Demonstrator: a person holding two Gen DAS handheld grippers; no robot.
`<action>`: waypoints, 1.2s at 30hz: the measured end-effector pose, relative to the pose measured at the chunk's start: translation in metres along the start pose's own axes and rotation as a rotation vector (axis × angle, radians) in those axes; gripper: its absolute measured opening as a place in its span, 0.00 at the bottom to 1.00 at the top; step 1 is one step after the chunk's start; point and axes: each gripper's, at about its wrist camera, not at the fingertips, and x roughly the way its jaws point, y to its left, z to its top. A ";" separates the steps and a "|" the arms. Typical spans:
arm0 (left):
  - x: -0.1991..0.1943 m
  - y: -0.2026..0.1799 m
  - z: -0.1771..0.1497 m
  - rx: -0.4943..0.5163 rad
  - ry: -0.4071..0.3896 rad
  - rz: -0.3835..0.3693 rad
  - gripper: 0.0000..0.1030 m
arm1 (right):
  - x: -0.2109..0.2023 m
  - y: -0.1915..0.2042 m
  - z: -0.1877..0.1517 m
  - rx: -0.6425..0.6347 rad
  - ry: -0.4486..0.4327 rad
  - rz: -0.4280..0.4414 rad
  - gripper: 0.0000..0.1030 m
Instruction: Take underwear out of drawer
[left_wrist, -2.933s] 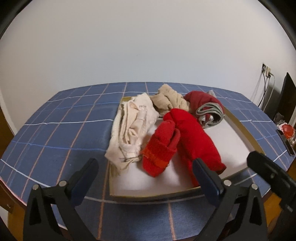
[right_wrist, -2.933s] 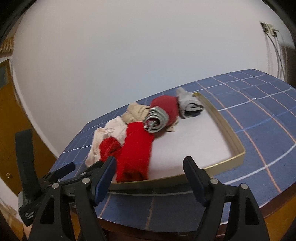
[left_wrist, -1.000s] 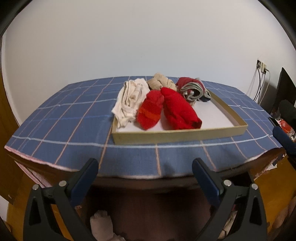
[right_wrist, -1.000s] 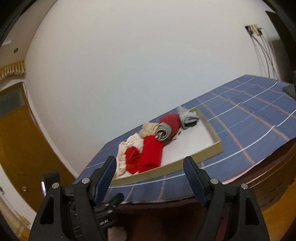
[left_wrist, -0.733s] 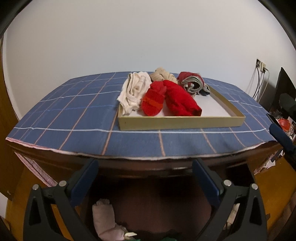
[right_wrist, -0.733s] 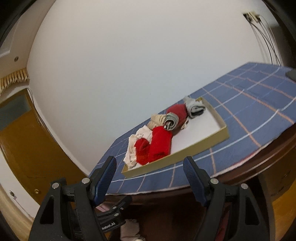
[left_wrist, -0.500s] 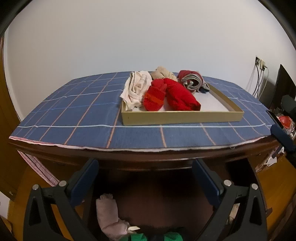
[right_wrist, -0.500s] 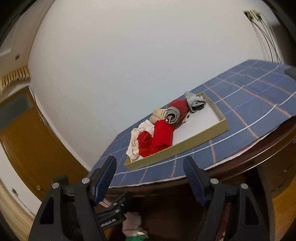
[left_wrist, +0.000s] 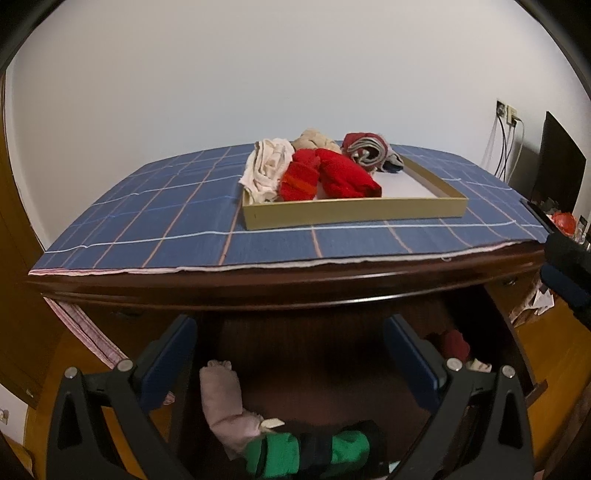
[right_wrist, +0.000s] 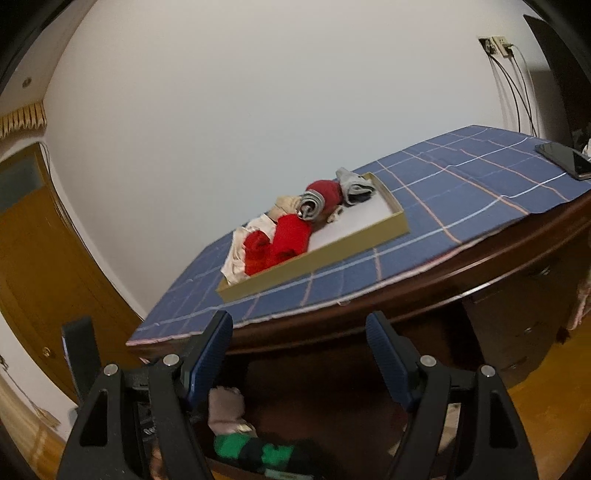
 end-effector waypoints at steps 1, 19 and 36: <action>-0.002 0.000 -0.002 0.004 0.000 -0.001 1.00 | -0.002 -0.001 -0.002 -0.006 0.004 -0.007 0.74; 0.022 0.035 -0.051 0.047 0.121 0.059 1.00 | -0.003 -0.032 -0.050 -0.116 0.101 -0.170 0.74; 0.022 0.058 -0.057 0.162 0.187 -0.097 0.99 | 0.024 -0.061 -0.062 0.012 0.310 -0.008 0.74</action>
